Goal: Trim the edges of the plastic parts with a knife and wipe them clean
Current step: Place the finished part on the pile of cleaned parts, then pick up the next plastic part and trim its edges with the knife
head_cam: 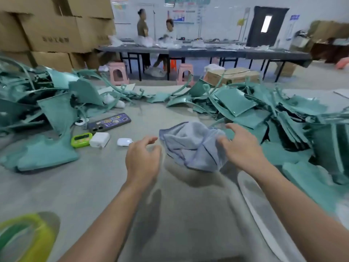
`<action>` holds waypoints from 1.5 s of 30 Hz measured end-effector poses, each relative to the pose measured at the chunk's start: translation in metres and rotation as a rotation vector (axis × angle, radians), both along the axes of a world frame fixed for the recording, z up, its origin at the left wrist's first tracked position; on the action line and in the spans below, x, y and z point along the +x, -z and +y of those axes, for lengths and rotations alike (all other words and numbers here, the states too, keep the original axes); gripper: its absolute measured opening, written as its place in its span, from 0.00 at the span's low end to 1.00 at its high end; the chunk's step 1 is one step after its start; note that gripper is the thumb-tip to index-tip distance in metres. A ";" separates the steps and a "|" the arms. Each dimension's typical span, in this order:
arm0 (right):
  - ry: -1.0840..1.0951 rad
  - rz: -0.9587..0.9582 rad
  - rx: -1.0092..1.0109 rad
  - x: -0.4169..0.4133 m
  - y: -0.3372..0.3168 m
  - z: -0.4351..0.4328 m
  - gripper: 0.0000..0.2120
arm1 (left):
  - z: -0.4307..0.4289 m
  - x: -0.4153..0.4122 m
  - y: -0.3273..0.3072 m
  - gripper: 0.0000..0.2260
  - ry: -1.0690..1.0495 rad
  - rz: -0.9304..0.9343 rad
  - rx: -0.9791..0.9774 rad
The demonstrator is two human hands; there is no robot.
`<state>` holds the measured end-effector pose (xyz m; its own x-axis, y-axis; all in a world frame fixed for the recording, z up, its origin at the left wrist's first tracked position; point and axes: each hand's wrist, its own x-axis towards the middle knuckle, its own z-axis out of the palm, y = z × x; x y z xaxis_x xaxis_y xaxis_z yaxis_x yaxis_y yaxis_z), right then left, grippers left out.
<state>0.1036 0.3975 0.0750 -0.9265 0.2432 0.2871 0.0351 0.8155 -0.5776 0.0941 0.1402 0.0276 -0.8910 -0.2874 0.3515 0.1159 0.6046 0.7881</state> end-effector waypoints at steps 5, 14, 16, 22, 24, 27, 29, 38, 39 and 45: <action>-0.026 -0.168 0.135 -0.077 0.019 -0.008 0.20 | -0.023 -0.034 0.010 0.17 -0.098 0.033 0.043; -0.367 -0.197 -0.298 -0.071 0.003 -0.062 0.11 | -0.023 -0.046 0.019 0.17 -0.091 0.073 0.002; -0.315 -0.192 -0.390 -0.078 -0.006 -0.063 0.15 | -0.022 -0.044 0.019 0.18 -0.056 0.068 -0.024; 0.023 -0.551 0.691 -0.097 -0.009 0.021 0.25 | -0.027 -0.042 0.018 0.19 -0.082 0.025 -0.024; 0.013 -0.624 0.746 -0.097 0.010 0.036 0.27 | -0.025 -0.043 0.018 0.19 -0.077 0.019 -0.031; 0.032 -0.414 0.869 -0.097 0.031 0.044 0.25 | -0.022 -0.042 0.019 0.19 -0.054 0.006 -0.031; -0.007 -0.395 0.916 -0.097 0.030 0.040 0.23 | -0.021 -0.042 0.019 0.19 -0.048 0.011 -0.035; 0.043 0.034 0.848 -0.119 -0.031 0.005 0.20 | -0.024 -0.034 0.012 0.19 -0.070 0.045 -0.004; 0.010 -0.027 0.834 -0.120 -0.035 0.004 0.18 | -0.023 -0.032 0.012 0.19 -0.053 0.051 -0.007; -0.052 -0.548 1.020 -0.101 0.008 0.017 0.25 | -0.027 -0.025 0.011 0.19 -0.003 0.091 0.009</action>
<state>0.0027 0.4148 0.0673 -0.9894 0.0877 -0.1157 0.0294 0.9015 0.4319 0.0686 0.1137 0.0168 -0.8543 -0.2940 0.4286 0.1855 0.5979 0.7798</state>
